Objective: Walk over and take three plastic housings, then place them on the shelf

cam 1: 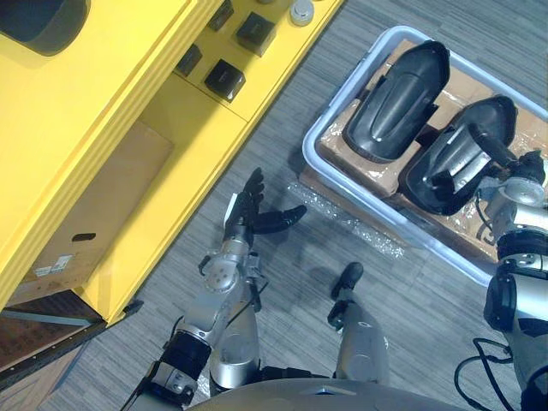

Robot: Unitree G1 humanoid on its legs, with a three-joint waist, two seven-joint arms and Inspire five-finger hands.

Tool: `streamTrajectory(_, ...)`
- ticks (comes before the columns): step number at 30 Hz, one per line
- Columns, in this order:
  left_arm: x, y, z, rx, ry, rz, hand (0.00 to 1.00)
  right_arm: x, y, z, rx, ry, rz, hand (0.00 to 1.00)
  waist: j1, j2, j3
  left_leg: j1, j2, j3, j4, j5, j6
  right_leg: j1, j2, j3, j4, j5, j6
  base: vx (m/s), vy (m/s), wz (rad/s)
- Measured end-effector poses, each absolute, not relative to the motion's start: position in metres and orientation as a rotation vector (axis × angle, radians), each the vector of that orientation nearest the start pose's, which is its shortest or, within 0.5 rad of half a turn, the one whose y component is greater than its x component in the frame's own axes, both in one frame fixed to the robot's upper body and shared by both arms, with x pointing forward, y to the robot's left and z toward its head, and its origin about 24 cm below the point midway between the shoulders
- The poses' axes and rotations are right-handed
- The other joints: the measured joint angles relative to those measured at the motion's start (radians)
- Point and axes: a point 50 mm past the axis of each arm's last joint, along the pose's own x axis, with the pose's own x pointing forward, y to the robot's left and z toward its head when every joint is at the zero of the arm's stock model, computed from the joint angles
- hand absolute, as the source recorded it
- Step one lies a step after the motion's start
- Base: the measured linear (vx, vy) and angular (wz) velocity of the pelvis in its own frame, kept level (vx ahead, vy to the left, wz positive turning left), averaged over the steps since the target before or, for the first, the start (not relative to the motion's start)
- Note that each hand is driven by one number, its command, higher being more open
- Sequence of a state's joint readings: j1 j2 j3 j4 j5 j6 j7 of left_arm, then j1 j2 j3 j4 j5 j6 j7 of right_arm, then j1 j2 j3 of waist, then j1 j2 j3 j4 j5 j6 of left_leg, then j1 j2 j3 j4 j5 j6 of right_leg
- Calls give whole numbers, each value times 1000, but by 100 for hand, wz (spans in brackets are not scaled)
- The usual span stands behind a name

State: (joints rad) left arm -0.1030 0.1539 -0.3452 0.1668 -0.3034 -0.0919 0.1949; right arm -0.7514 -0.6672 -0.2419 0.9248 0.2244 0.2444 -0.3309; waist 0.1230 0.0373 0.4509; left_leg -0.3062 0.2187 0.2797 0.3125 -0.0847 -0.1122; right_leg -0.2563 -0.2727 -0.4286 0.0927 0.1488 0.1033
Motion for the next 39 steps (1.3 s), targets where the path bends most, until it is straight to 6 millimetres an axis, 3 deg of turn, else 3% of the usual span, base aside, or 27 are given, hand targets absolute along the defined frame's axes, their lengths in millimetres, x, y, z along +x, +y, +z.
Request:
streamTrajectory(9,242,122,4,-111,147,-79,100,313,-369,104,-280,328,-784,100,-50,3,2,-26,3,-4,64,-33,5,-7,5,38,-9,3,3,-62,9,-6)
streamTrajectory(16,246,137,11,-105,113,-28,100,312,-359,91,-336,365,-767,100,-69,10,6,-27,2,-8,70,-37,6,-7,8,51,-9,4,3,-2,4,-2)
streamTrajectory(23,245,136,8,-99,125,-35,100,322,-365,103,-326,351,-864,100,-57,36,19,-36,2,-20,77,-37,6,-7,8,47,-7,3,3,-19,0,2)
streamTrajectory(27,244,138,6,-96,137,-14,100,325,-374,124,-347,313,-920,100,-42,59,30,-46,1,-29,82,-37,6,-10,8,43,-7,5,5,-33,3,4)
streamTrajectory(39,244,135,7,-102,132,-19,100,332,-369,156,-375,189,-921,100,-71,91,45,-57,-2,-24,82,-34,10,-23,10,54,-29,28,4,-15,4,-2)
